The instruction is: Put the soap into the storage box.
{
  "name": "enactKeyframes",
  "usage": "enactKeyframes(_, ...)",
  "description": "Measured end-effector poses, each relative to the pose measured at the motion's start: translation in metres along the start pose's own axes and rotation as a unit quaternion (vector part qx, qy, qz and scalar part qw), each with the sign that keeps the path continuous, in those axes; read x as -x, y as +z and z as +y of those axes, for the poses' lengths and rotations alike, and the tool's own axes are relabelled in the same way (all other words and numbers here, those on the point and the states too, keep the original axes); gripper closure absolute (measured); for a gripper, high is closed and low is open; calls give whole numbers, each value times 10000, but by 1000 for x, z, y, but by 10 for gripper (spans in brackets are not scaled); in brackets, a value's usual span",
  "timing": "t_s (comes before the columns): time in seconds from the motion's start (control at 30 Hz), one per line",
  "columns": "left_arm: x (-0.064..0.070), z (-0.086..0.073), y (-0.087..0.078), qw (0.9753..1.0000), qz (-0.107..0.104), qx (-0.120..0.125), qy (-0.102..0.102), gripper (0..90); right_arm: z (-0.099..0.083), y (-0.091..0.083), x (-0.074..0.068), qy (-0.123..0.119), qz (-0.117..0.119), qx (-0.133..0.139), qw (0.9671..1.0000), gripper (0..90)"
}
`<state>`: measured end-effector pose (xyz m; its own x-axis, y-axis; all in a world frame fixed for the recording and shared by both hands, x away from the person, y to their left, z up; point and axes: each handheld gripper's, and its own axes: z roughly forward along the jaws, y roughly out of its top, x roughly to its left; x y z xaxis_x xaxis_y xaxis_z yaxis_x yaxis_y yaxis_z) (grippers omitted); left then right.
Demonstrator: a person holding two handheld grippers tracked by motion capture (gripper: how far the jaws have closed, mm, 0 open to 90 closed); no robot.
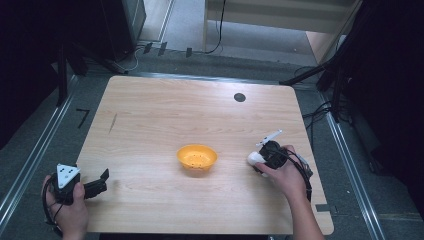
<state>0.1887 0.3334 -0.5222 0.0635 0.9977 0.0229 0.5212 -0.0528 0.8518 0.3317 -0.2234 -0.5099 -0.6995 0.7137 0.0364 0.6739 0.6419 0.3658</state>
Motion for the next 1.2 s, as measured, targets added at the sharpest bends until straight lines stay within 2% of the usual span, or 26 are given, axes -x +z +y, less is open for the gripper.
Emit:
enactKeyframes(0.17, 0, 0, 0, 10000, 0, 3, 0, 0, 4, -3, -5, -129, -40, 46, 9999, 506)
enactKeyframes(0.2, 0, 0, 0, 10000, 2, 1, -3, 0, 7, -6, -7, -246, -41, 72, 9997, 506)
enactKeyframes(0.3, 0, 0, 0, 10000, -4, 3, -9, 0, 10, -8, -9, -309, -38, 85, 9995, 506)
enactKeyframes(0.33, 0, 0, 0, 10000, -9, -1, -5, 0, 13, -11, -11, -396, -54, 123, 9991, 506)
enactKeyframes(0.47, 0, 0, 0, 10000, -6, 5, -11, 0, 18, -15, -15, -501, 18, 215, 9985, 506)
enactKeyframes(0.5, 0, 0, 0, 10000, -7, -5, -5, 0, 21, -16, -18, -592, 41, 246, 9979, 506)
enactKeyframes(0.63, 0, 0, 0, 10000, -1, 0, -13, 0, 26, -16, -23, -707, 37, 239, 9972, 506)
enactKeyframes(0.67, 0, 0, 0, 10000, -1, 0, -11, 0, 31, -17, -26, -799, 44, 232, 9965, 506)
enactKeyframes(0.83, 0, 0, 0, 10000, 3, -9, -17, 0, 37, -19, -32, -929, 105, 299, 9952, 506)
enactKeyframes(0.9, 0, 0, 1, 10000, 9, -12, -10, 0, 43, -21, -37, -1102, 123, 290, 9934, 506)
enactKeyframes(1.03, 0, 0, 1, 10000, 12, -12, -18, 0, 50, -24, -42, -1283, 123, 337, 9911, 506)
enactKeyframes(1.2, 0, 0, 1, 10000, 13, -11, -18, 0, 58, -29, -50, -1420, 186, 399, 9889, 506)
